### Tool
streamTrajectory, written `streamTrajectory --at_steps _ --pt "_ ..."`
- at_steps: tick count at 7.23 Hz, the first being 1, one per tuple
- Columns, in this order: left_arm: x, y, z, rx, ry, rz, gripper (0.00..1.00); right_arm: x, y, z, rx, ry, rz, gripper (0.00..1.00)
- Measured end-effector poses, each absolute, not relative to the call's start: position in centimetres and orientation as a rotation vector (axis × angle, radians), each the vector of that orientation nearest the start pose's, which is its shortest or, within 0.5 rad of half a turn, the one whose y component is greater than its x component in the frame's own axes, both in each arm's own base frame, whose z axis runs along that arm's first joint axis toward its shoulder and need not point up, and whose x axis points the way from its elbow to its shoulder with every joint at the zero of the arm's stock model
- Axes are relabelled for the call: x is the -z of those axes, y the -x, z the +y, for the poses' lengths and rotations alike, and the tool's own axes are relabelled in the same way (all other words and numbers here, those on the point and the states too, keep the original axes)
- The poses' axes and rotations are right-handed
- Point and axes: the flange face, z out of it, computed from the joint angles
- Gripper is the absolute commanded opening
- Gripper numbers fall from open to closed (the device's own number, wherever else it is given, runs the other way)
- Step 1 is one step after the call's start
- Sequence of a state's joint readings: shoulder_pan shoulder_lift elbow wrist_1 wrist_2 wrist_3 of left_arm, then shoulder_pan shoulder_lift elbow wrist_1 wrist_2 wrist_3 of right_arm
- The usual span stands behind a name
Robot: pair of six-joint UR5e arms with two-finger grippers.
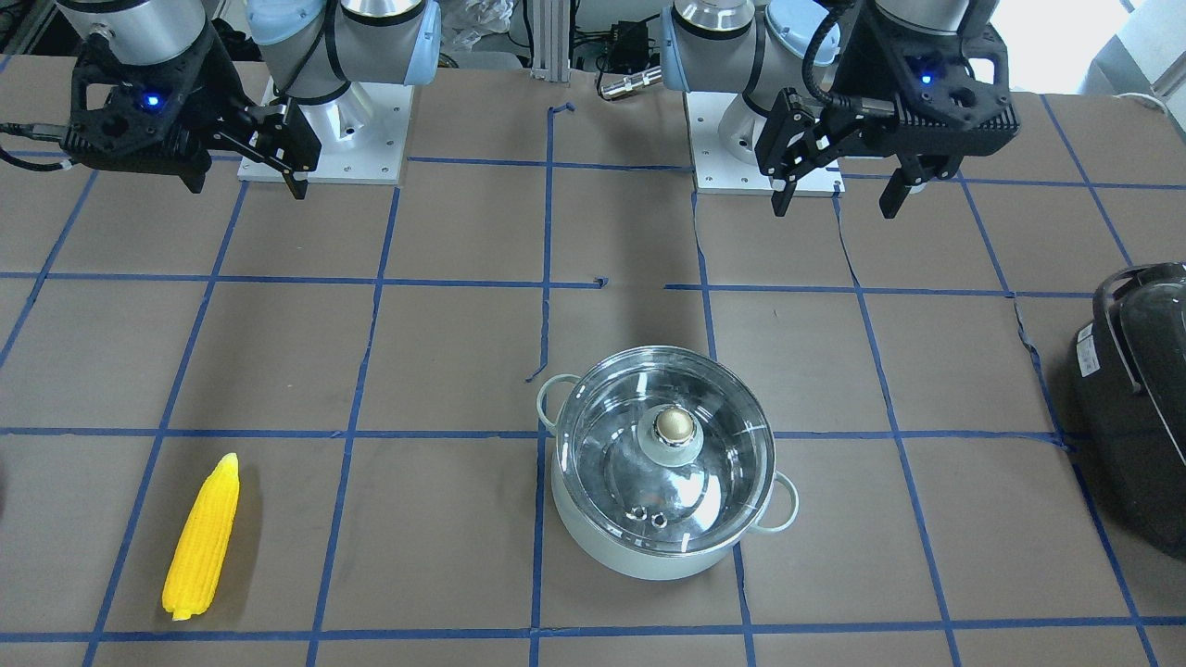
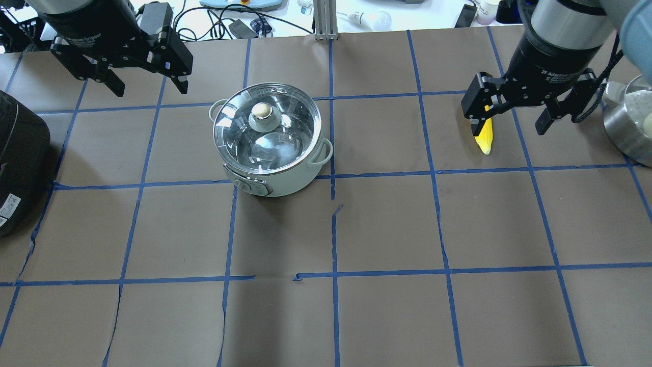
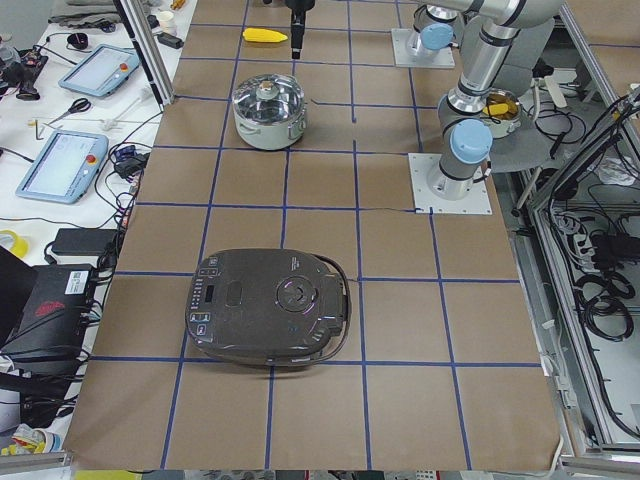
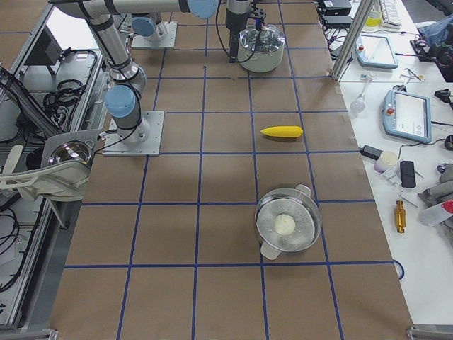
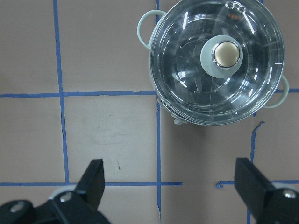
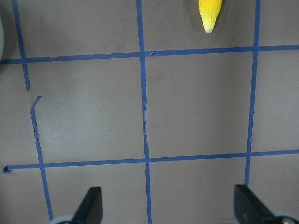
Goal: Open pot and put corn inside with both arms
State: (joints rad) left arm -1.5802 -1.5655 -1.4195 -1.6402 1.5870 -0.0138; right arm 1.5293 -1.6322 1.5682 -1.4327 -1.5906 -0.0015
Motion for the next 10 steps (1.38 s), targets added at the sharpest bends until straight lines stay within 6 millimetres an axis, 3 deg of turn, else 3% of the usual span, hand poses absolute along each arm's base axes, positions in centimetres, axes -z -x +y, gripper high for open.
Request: streamTrajectory --at_steps 10 --pt "-54.84 13.94 -49.7 0.078 0.004 3.13 1.0 -50.33 -11.28 -46.25 -0.124 -0.059 3.158 1.0"
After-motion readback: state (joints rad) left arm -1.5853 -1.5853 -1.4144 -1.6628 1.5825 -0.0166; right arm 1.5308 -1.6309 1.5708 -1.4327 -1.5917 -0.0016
